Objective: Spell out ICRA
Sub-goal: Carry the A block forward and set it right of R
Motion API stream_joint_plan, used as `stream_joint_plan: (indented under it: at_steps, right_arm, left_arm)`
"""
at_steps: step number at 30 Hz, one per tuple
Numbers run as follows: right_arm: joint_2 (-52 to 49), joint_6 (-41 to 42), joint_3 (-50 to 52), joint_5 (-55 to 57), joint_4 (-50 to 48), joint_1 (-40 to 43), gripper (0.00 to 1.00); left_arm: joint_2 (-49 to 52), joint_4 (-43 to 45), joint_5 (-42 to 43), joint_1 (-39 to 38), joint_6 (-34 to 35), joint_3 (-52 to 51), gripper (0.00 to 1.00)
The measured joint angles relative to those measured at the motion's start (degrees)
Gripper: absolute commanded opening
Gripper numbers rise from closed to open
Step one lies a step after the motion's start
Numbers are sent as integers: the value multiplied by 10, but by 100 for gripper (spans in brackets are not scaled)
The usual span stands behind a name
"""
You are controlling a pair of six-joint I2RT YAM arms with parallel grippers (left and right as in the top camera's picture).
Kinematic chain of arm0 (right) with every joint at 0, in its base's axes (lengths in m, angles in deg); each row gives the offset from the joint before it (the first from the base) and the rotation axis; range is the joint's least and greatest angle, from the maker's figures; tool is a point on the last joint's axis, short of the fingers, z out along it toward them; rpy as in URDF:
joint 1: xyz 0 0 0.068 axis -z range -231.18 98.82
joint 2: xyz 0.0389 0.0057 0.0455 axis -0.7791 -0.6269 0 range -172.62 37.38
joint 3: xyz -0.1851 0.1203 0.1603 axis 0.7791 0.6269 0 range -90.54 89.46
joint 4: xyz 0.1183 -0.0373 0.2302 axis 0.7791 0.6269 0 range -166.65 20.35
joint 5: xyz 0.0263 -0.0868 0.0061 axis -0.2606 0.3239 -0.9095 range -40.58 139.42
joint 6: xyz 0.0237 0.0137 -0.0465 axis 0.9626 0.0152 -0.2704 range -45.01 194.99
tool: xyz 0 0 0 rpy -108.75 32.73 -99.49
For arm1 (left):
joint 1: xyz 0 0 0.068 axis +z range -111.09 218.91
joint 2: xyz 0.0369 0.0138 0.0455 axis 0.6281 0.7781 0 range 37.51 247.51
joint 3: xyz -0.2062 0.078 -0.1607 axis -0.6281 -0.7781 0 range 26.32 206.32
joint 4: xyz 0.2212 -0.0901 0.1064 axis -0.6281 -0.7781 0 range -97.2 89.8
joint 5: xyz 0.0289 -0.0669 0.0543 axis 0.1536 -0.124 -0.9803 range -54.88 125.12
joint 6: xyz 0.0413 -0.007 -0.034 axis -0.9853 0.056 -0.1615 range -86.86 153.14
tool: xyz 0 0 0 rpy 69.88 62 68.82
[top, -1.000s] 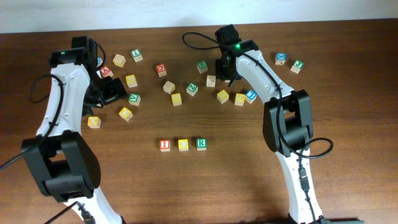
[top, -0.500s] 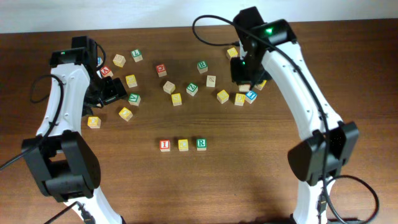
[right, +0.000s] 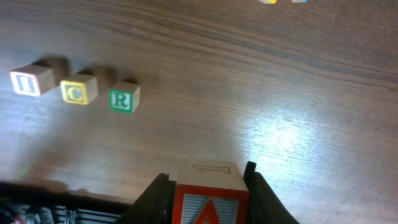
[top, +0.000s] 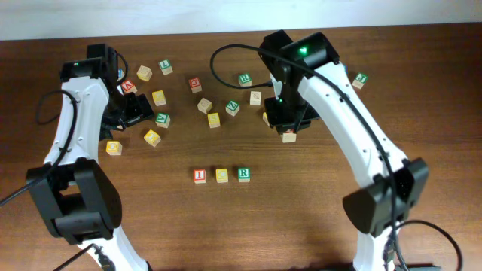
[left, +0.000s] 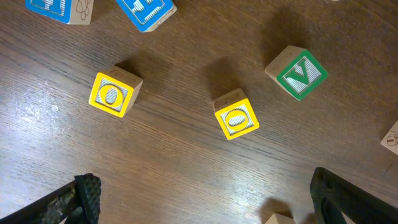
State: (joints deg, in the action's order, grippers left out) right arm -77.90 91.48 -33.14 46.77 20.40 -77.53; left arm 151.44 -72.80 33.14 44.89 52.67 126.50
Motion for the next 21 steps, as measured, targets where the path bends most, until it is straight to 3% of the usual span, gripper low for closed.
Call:
stream_joint_plan:
  at_steps: [5,9,16,18,21]
  right_arm:
    - [150,1,32,3,-3,-49,24]
    - [264,47,153,34,-29,-76,24]
    - [251,104,335,48,-223,-76,24]
    - [243,119,424,50,-353,-76,24]
    - [233,127,502,45,-458,-76,24]
  left_arm:
    - [0,0,0,0,0,0,99]
    - [0,0,0,0,0,0,99]
    - [0,0,0,0,0,0,99]
    - [0,1,0,0,0,0,99]
    - [0,0,0,0,0,0,99]
